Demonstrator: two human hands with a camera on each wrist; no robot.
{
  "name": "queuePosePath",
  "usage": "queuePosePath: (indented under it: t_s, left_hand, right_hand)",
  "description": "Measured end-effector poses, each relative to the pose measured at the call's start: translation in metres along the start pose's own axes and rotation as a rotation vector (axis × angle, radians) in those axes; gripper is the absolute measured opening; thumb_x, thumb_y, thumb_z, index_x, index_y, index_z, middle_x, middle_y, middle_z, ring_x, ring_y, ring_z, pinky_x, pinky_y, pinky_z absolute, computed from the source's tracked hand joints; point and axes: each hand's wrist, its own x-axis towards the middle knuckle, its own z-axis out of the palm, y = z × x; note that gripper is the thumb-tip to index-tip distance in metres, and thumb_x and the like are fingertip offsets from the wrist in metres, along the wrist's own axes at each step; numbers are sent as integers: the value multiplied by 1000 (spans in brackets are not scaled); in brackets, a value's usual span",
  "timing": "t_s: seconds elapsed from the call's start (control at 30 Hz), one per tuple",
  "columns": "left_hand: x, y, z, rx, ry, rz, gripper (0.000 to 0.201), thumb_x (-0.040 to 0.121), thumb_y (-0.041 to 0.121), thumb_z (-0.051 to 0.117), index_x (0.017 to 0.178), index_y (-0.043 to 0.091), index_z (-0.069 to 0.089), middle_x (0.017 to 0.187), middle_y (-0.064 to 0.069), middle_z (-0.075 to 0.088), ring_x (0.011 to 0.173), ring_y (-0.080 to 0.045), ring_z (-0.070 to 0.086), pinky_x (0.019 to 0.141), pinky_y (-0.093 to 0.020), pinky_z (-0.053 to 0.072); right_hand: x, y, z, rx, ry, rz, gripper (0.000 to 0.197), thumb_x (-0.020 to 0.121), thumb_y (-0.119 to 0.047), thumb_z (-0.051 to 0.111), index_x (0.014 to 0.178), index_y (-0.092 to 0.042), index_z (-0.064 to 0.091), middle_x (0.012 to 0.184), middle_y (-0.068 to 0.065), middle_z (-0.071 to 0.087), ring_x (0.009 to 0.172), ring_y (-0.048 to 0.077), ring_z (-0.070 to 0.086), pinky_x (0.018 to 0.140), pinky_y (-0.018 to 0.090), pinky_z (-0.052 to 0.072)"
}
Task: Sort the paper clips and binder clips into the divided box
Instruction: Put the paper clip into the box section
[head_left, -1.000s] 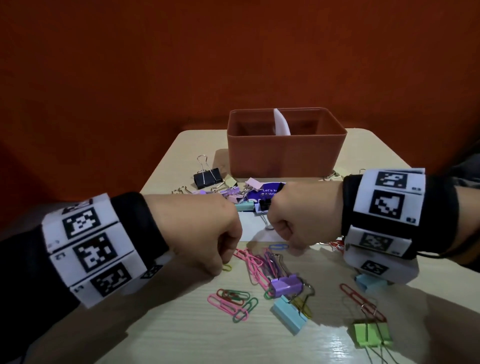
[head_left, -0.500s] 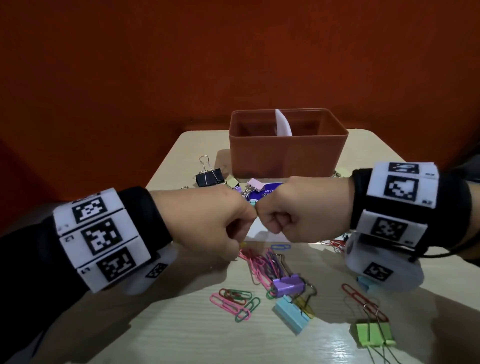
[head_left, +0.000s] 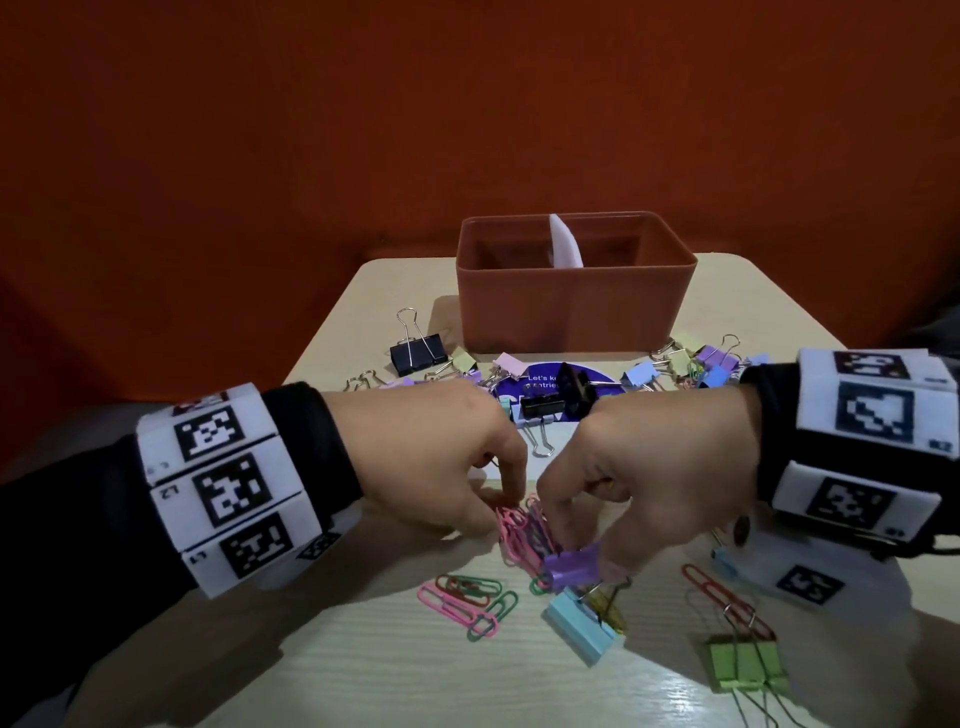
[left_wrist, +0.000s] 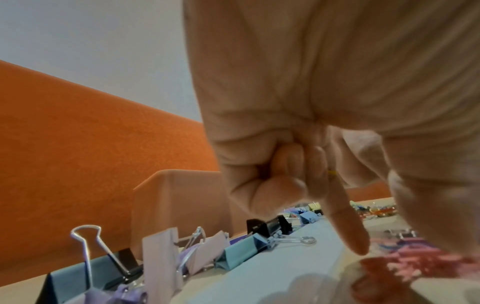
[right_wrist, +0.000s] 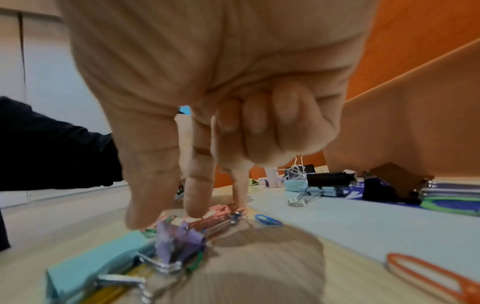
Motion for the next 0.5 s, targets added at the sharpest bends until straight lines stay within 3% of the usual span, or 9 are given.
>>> queuePosePath:
  t_s: [0.07, 0.13, 0.3, 0.4, 0.5]
  left_hand:
    - [3, 1, 0, 6, -9, 33, 26, 76, 38, 74, 101, 31, 72, 92, 10, 66, 86, -7, 56, 79, -28, 47]
    - [6, 2, 0, 8, -9, 58, 20, 78, 35, 74, 97, 30, 74, 91, 11, 67, 84, -6, 58, 78, -29, 49]
    - [8, 3, 0, 15, -18, 64, 11, 81, 27, 69, 88, 23, 75, 81, 9, 69, 72, -6, 59, 67, -20, 48]
    - [7, 3, 1, 19, -54, 14, 8, 79, 26, 66, 83, 20, 70, 71, 7, 63, 64, -5, 54, 61, -21, 46]
    - [5, 1, -2, -34, -89, -10, 7, 81, 24, 63, 76, 20, 62, 58, 7, 50, 56, -6, 45, 55, -20, 36]
  right_hand:
    - [1, 4, 3, -20, -9, 26, 19, 72, -32, 77, 87, -27, 69, 62, -8, 56, 55, 1, 47, 50, 14, 32]
    - [-1, 5, 3, -16, -15, 60, 15, 71, -31, 78, 82, -25, 70, 52, -10, 50, 53, 1, 48, 47, 13, 32]
    - [-9, 5, -4, -58, 25, 62, 3, 75, -26, 73, 75, -26, 70, 46, -7, 46, 50, 2, 47, 47, 13, 34]
    - [-2, 5, -8, -153, 137, 72, 7, 78, -31, 68, 73, -27, 65, 53, -18, 52, 55, 2, 48, 49, 16, 31]
    - [11, 3, -2, -305, 166, 133, 21, 84, -41, 60, 76, -22, 63, 65, -5, 56, 62, 11, 48, 54, 26, 34]
